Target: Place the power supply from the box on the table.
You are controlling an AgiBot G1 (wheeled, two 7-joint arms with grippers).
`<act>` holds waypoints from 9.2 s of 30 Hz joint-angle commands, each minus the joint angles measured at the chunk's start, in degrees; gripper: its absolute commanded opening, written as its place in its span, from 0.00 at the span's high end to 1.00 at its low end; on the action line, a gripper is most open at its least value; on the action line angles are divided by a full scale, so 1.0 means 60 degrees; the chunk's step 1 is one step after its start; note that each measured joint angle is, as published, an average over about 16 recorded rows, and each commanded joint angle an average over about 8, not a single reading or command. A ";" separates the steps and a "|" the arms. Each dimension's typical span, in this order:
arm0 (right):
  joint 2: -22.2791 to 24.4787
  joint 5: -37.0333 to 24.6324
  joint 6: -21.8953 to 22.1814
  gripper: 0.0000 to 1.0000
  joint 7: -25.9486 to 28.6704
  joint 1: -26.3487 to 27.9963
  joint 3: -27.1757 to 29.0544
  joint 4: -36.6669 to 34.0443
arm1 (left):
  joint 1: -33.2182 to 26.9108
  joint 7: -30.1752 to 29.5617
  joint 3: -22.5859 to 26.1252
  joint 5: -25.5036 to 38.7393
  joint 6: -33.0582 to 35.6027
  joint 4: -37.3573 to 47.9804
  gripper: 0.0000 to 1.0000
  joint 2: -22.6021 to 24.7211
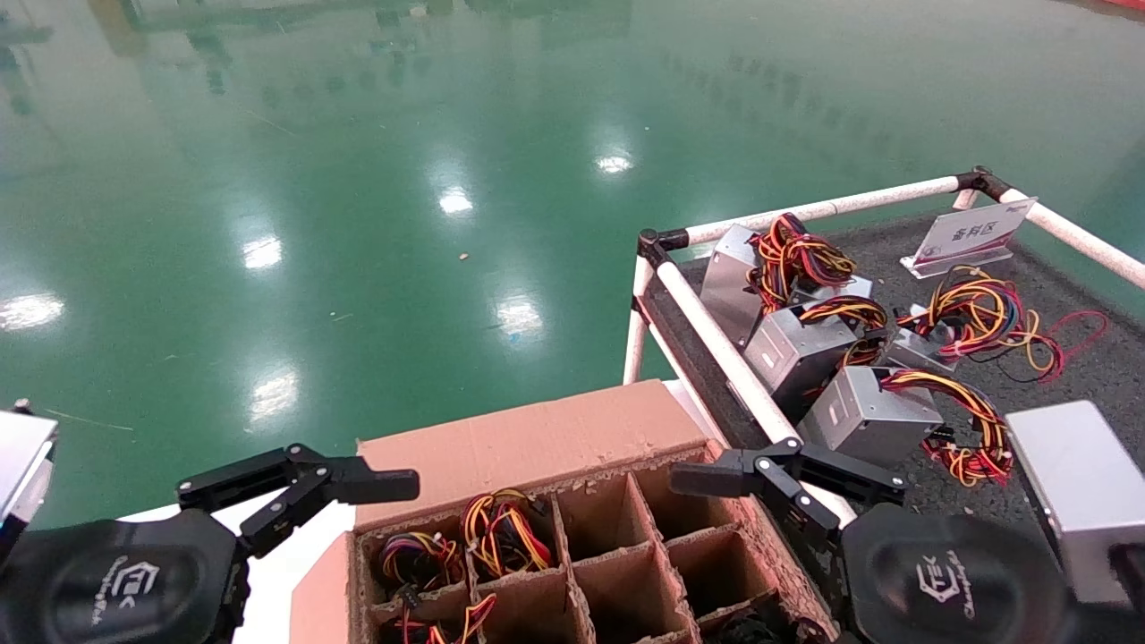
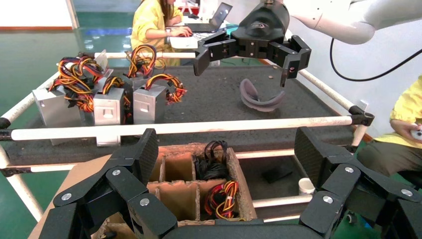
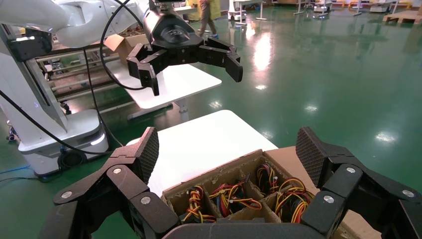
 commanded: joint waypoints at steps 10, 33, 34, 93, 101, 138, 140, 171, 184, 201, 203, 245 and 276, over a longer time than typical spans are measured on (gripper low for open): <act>0.0000 0.0000 0.0000 0.00 0.0000 0.0000 0.0000 0.0000 | 0.0000 0.0000 0.0000 0.0000 0.0000 0.0000 0.94 0.0000; 0.0000 0.0000 0.0000 0.00 0.0000 0.0000 0.0000 0.0000 | 0.0000 0.0000 0.0000 0.0000 0.0000 0.0000 1.00 0.0000; 0.0000 0.0000 0.0000 0.00 0.0000 0.0000 0.0000 0.0000 | 0.0000 0.0000 0.0000 0.0000 0.0000 0.0000 1.00 0.0000; -0.1798 -0.3690 0.1245 0.00 0.1732 0.1176 -0.2191 -0.1512 | -0.0003 0.0003 0.0004 -0.0002 0.0001 0.0003 0.00 0.0000; -0.2911 -0.4517 0.1509 0.00 0.2108 0.1956 -0.2750 -0.2505 | -0.0003 0.0003 0.0005 -0.0003 0.0000 0.0003 0.00 -0.0001; -0.5360 -0.6053 0.2043 0.61 0.1949 0.3488 -0.3783 -0.5515 | -0.0004 0.0006 0.0010 -0.0006 -0.0002 0.0003 0.00 -0.0003; -0.5429 -0.6097 0.2109 0.66 0.1949 0.3515 -0.3802 -0.5600 | -0.0004 0.0006 0.0011 -0.0006 -0.0002 0.0003 0.00 -0.0003; -0.5777 -0.6511 0.2338 1.00 0.2067 0.3689 -0.4045 -0.6111 | -0.0005 0.0008 0.0015 -0.0009 -0.0004 0.0003 0.00 -0.0005; -0.5303 -0.5787 0.1846 1.00 0.2359 0.3852 -0.3608 -0.5873 | -0.0006 0.0009 0.0017 -0.0011 -0.0004 0.0003 0.00 -0.0005; -0.3308 -0.3710 0.0884 1.00 0.3810 0.3930 -0.2273 -0.3783 | -0.0006 0.0010 0.0019 -0.0012 -0.0005 0.0003 0.00 -0.0006; -0.2939 -0.3379 0.0859 1.00 0.4079 0.3950 -0.2022 -0.3420 | -0.0006 0.0010 0.0020 -0.0012 -0.0005 0.0003 0.00 -0.0006; 0.2486 -0.2312 0.0197 1.00 0.2429 0.5244 0.0659 -0.6860 | -0.0008 0.0013 0.0025 -0.0016 -0.0008 0.0003 0.00 -0.0009; 0.2237 -0.3263 -0.0260 1.00 -0.0371 0.6338 0.0227 -1.0562 | -0.0009 0.0015 0.0030 -0.0019 -0.0009 0.0003 0.00 -0.0010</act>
